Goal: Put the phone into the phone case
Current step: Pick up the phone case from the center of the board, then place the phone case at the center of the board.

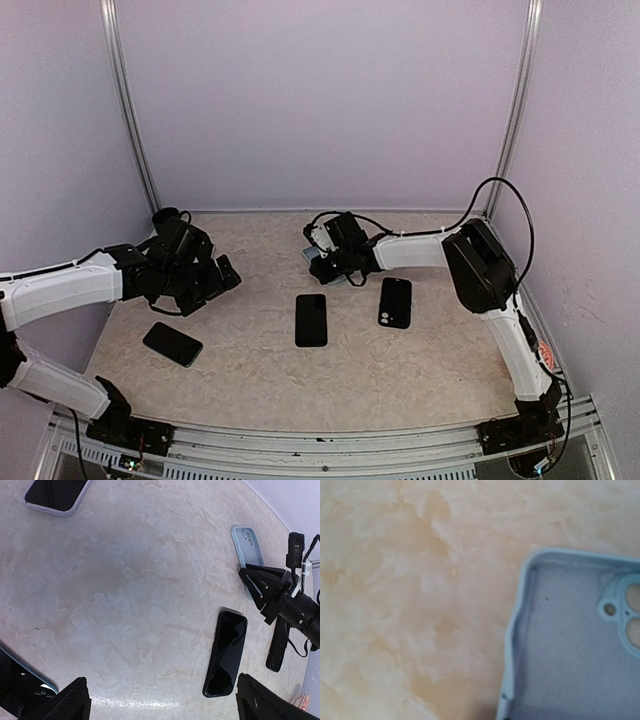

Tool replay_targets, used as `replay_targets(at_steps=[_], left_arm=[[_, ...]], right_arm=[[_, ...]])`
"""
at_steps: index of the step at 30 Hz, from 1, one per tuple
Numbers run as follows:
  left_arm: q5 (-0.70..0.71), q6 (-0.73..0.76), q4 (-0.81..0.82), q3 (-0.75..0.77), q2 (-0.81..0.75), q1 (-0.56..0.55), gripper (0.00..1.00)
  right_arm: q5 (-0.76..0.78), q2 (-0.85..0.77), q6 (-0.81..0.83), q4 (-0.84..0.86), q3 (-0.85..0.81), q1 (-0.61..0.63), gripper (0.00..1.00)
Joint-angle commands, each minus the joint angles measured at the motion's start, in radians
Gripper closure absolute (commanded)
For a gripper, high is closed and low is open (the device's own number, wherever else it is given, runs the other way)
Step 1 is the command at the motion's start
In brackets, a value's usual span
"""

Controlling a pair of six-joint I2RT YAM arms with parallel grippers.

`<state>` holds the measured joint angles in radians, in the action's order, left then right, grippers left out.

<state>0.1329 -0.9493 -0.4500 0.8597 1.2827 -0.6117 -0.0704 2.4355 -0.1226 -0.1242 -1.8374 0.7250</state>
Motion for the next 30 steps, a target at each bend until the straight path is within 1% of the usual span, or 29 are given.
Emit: replay_targets(at_steps=[1, 5, 13, 17, 30], left_arm=[[-0.008, 0.018, 0.003, -0.033, -0.026, 0.016, 0.01], [-0.015, 0.016, 0.017, -0.047, -0.026, 0.018, 0.01], [-0.001, 0.012, 0.016, -0.051, -0.032, 0.018, 0.01], [0.014, 0.011, 0.011, -0.054, -0.046, 0.022, 0.01], [0.030, 0.017, 0.019, -0.063, -0.060, 0.037, 0.01]], right_arm=[[0.020, 0.030, 0.037, -0.041, -0.034, 0.044, 0.88], [0.028, 0.032, 0.067, -0.044, -0.058, 0.090, 1.00], [-0.031, 0.038, 0.112, -0.033, -0.106, 0.164, 1.00], [-0.063, 0.033, 0.168, -0.020, -0.106, 0.204, 1.00], [-0.130, 0.021, 0.165, 0.001, -0.085, 0.301, 1.00]])
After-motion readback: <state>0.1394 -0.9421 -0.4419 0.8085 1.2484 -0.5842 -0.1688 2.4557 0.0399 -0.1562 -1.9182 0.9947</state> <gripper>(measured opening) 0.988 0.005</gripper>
